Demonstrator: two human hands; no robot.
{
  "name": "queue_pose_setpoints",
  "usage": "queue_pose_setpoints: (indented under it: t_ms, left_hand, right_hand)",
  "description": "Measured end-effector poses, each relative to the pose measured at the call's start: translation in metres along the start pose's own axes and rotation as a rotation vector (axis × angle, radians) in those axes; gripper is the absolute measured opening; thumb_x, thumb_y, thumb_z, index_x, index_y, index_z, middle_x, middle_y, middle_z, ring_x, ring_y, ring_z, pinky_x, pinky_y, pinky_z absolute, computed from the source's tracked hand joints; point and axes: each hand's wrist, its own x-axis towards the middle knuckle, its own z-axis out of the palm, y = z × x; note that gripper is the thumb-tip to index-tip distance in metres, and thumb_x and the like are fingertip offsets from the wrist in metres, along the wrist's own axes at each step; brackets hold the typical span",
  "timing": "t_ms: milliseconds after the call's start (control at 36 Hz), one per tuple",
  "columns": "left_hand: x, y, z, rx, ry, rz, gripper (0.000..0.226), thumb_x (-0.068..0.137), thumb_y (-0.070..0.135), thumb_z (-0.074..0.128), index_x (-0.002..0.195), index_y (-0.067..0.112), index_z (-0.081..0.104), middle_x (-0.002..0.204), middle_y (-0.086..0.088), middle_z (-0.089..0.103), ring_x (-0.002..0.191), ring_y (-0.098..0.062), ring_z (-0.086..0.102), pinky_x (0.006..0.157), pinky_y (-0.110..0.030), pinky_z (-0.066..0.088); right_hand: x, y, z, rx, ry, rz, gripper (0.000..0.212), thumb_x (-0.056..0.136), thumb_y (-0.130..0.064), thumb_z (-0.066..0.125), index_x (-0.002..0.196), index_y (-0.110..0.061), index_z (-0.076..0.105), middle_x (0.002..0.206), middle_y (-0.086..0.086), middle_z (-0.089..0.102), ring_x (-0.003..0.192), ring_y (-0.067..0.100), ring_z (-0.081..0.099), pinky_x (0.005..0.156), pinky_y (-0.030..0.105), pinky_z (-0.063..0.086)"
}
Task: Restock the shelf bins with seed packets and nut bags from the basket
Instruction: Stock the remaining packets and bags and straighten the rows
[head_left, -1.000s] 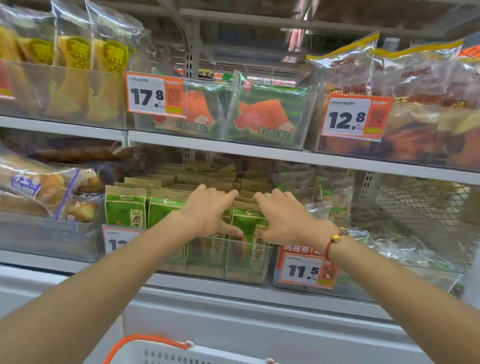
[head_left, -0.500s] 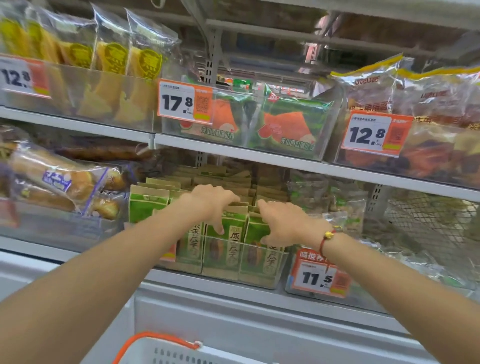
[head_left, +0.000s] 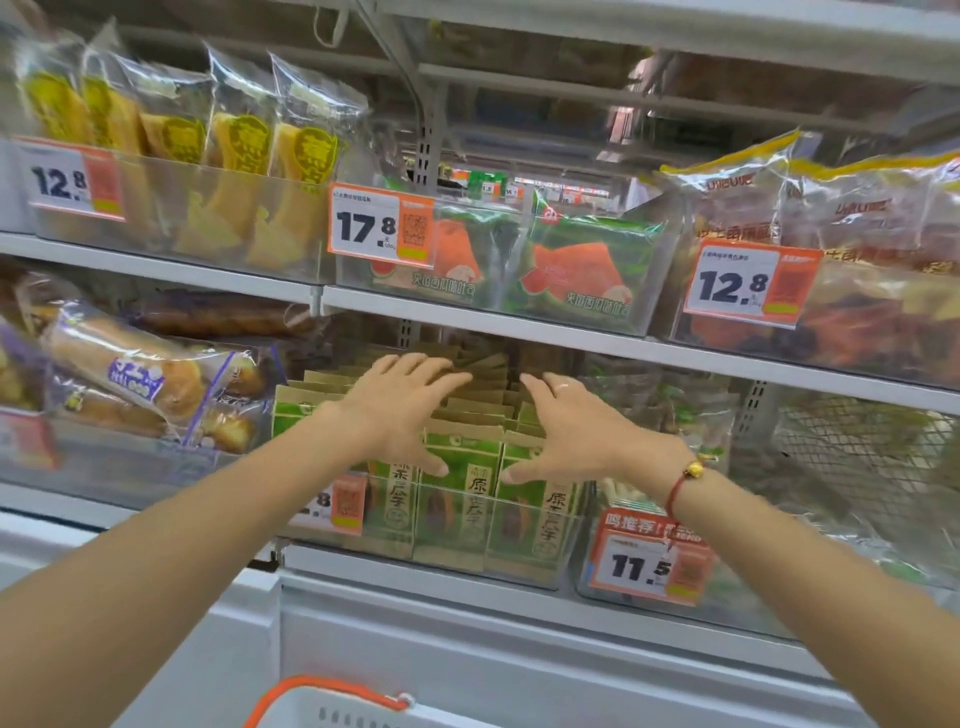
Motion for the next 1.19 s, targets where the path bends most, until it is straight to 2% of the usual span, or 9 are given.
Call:
queue_pose_setpoints:
  t_ms: [111,250,472,583,667,750,889,1056,1194]
  left_hand:
    - [-0.011,-0.012,0.014,-0.059,-0.135,-0.113,0.106,0.076,0.078,0.046,0.152,0.025,-0.005,0.159,-0.003,0.009,0.145,-0.024,0.01,0.119,-0.043,0.009]
    - [-0.021,-0.01,0.021,-0.047,-0.063,-0.071,0.086,0.082,0.071,0.045,0.15,0.027,0.013,0.152,0.002,0.028,0.139,-0.022,0.027,0.117,-0.041,0.016]
    - [-0.017,0.002,0.021,0.068,-0.114,-0.103,0.073,0.09,0.059,0.045,0.144,0.014,0.023,0.146,-0.006,0.032,0.134,-0.031,0.028,0.11,-0.045,0.025]
    - [-0.022,-0.004,0.021,-0.09,-0.063,-0.069,0.071,0.088,0.057,0.05,0.143,0.018,0.028,0.144,-0.003,0.035,0.134,-0.025,0.028,0.114,-0.043,0.019]
    - [-0.03,-0.025,0.014,-0.271,0.047,-0.042,0.081,0.083,0.058,0.058,0.148,0.024,0.022,0.152,0.004,0.025,0.141,-0.017,0.018,0.118,-0.039,0.01]
    - [-0.035,-0.056,0.012,-0.289,0.028,-0.07,0.096,0.079,0.06,0.062,0.152,0.022,0.012,0.158,0.002,0.011,0.144,-0.017,0.009,0.119,-0.037,0.009]
    - [-0.031,-0.09,0.022,-0.206,-0.229,-0.175,0.097,0.081,0.058,0.061,0.152,0.017,0.008,0.158,-0.005,0.01,0.143,-0.024,0.019,0.115,-0.041,0.022]
    - [-0.03,-0.089,0.023,-0.179,-0.148,-0.173,0.066,0.077,0.054,0.068,0.131,0.027,0.041,0.133,0.0,0.037,0.116,-0.021,0.046,0.094,-0.036,0.038]
    - [-0.03,-0.083,0.026,-0.164,-0.192,-0.136,0.07,0.077,0.045,0.072,0.134,0.026,0.036,0.144,0.0,0.028,0.113,-0.025,0.051,0.088,-0.037,0.046]
  right_hand:
    - [0.01,-0.004,0.016,-0.034,-0.067,0.067,0.123,0.069,-0.079,0.055,0.151,-0.006,0.0,0.156,0.019,0.016,0.143,0.034,0.018,0.116,0.042,0.02]
    - [0.013,-0.001,0.017,0.003,-0.106,0.009,0.097,0.08,-0.063,0.059,0.15,-0.013,0.013,0.147,0.014,0.031,0.135,0.032,0.031,0.109,0.043,0.028]
    - [0.018,-0.004,0.015,-0.024,-0.145,0.059,0.083,0.085,-0.048,0.064,0.145,-0.011,0.021,0.141,0.015,0.037,0.131,0.033,0.034,0.107,0.047,0.029]
    - [0.016,-0.003,0.011,-0.033,-0.168,0.077,0.096,0.082,-0.061,0.058,0.15,-0.01,0.012,0.15,0.017,0.028,0.138,0.034,0.024,0.113,0.052,0.019]
    - [0.011,-0.009,0.007,-0.044,0.01,0.029,0.105,0.08,-0.071,0.05,0.152,-0.014,-0.001,0.157,0.015,0.013,0.145,0.032,0.01,0.116,0.052,0.006]
    - [0.018,-0.027,0.005,-0.03,0.206,-0.105,0.095,0.085,-0.062,0.053,0.152,-0.017,0.005,0.156,0.01,0.018,0.144,0.027,0.014,0.118,0.046,0.009]
    - [0.049,-0.048,0.013,-0.042,-0.044,-0.09,0.09,0.087,-0.047,0.059,0.151,-0.011,0.008,0.157,0.016,0.011,0.144,0.033,0.012,0.116,0.051,0.014]
    - [0.06,-0.059,0.014,-0.093,-0.105,-0.126,0.078,0.083,-0.033,0.065,0.143,-0.008,0.024,0.146,0.016,0.031,0.135,0.034,0.028,0.111,0.052,0.022]
    - [0.055,-0.058,0.023,-0.161,-0.084,-0.136,0.077,0.087,-0.031,0.062,0.146,-0.008,0.018,0.139,0.016,0.044,0.127,0.032,0.042,0.11,0.049,0.023]
